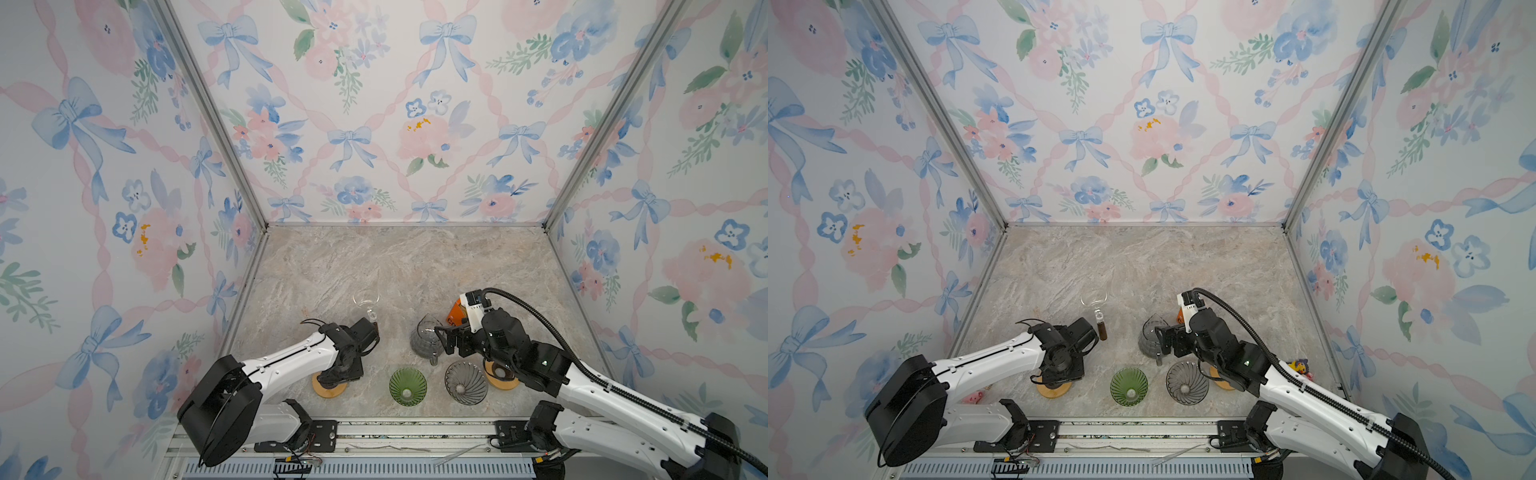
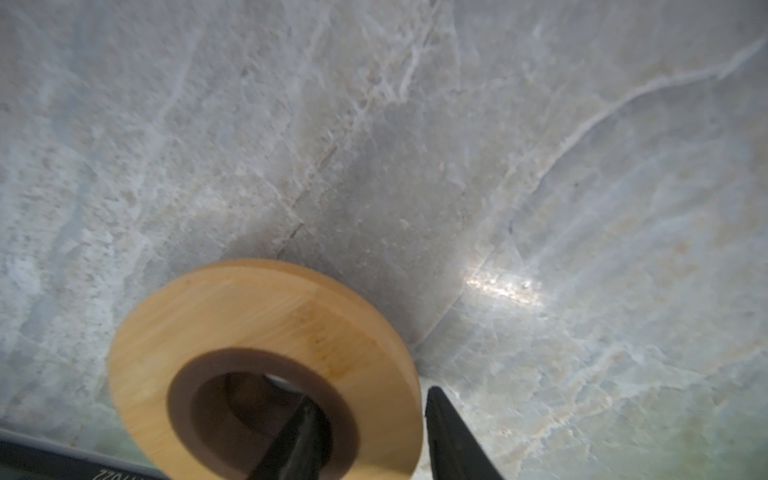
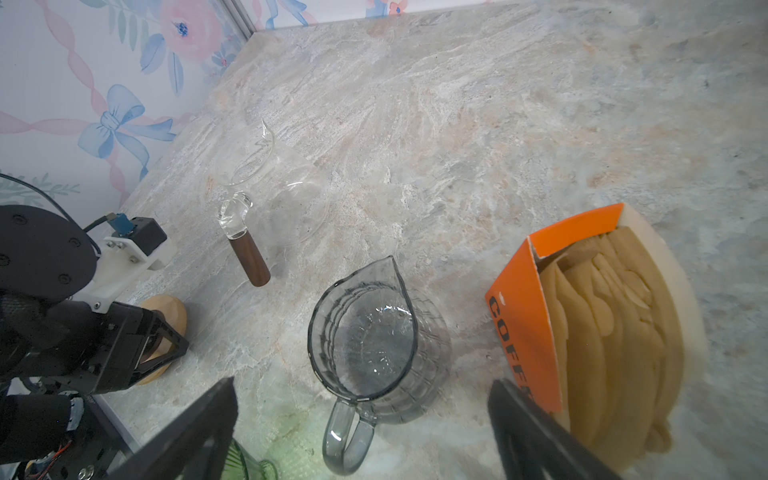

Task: Place the coffee filter in the dripper
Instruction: 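Grasp the wooden ring holder's rim with the left gripper and lift it, then carry the wooden ring holder with the left gripper over the glass dripper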

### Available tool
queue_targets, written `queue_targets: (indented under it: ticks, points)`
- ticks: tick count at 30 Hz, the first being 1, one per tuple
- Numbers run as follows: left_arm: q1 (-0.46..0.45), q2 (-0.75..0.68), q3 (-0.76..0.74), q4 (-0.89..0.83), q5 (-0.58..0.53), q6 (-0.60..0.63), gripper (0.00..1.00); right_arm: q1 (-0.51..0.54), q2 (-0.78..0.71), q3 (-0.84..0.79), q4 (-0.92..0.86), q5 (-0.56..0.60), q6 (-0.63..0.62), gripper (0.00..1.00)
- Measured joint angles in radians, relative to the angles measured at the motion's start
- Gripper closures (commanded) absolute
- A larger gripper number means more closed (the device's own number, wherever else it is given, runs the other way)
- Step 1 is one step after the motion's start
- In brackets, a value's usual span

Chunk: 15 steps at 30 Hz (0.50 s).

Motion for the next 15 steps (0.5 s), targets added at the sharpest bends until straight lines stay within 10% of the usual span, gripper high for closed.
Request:
queue_targets:
  ticks: [15]
  points:
    - [0.013, 0.0, 0.138, -0.042, -0.018, 0.049, 0.69, 0.0, -0.035, -0.005, -0.012, 0.01, 0.0, 0.04]
